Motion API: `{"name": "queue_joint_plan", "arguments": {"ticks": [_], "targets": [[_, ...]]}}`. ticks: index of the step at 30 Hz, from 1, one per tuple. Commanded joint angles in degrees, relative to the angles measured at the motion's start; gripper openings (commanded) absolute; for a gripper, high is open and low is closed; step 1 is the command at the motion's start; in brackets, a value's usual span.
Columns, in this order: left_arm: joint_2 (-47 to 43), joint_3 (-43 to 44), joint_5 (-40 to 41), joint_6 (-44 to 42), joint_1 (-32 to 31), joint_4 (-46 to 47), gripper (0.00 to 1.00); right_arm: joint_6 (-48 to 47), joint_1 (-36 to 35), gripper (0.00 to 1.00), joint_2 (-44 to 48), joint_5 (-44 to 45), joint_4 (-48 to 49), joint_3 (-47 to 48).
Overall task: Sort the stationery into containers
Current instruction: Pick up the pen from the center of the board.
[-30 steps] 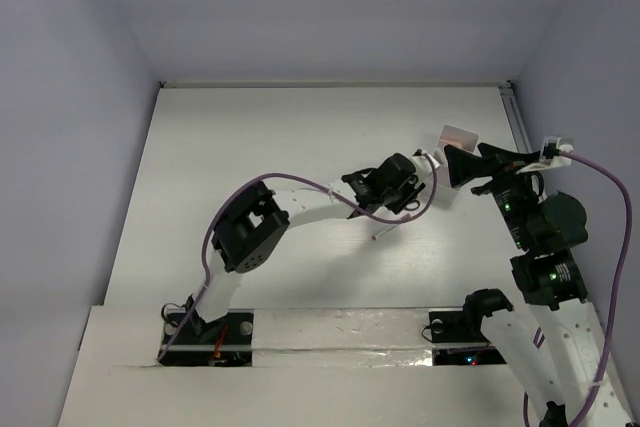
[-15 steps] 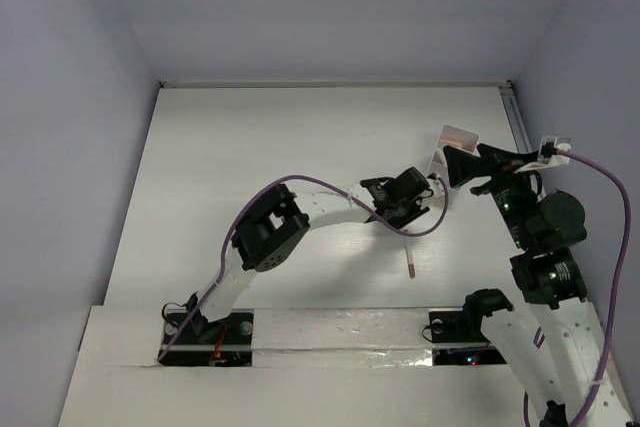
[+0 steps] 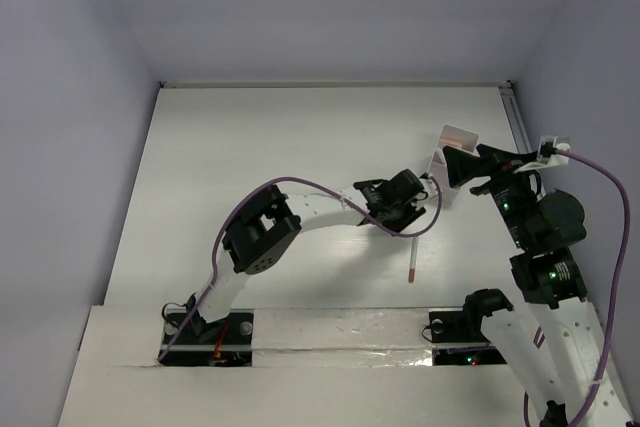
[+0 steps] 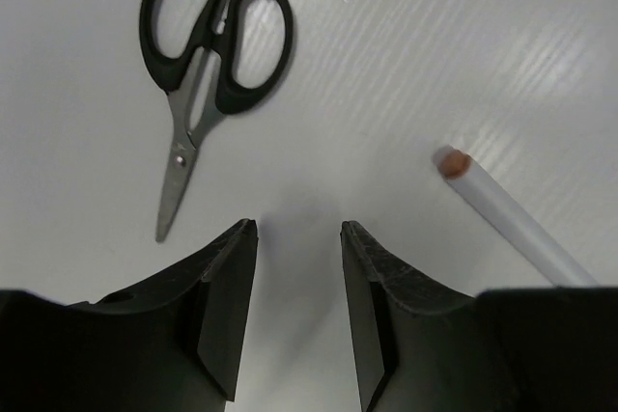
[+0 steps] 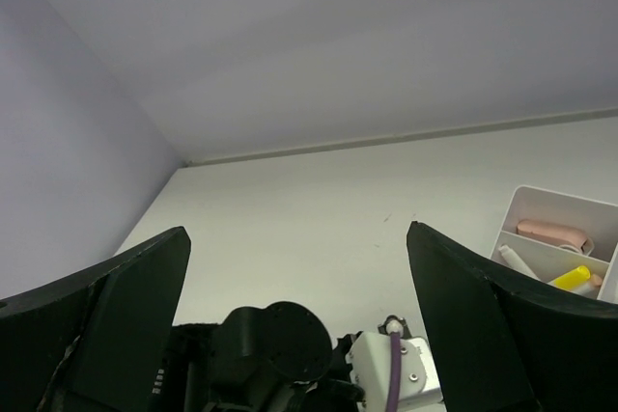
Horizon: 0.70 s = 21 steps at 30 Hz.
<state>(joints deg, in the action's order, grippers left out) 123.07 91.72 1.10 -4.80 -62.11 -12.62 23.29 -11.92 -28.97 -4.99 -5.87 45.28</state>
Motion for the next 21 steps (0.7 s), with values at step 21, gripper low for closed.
{"name": "queue_joint_plan", "arguments": {"ticks": [21], "targets": [[0.8, 8.4, 4.5, 30.4, -4.8, -6.4, 0.49, -1.1, 0.4, 1.00, 0.8, -1.7, -0.5, 3.2]]}}
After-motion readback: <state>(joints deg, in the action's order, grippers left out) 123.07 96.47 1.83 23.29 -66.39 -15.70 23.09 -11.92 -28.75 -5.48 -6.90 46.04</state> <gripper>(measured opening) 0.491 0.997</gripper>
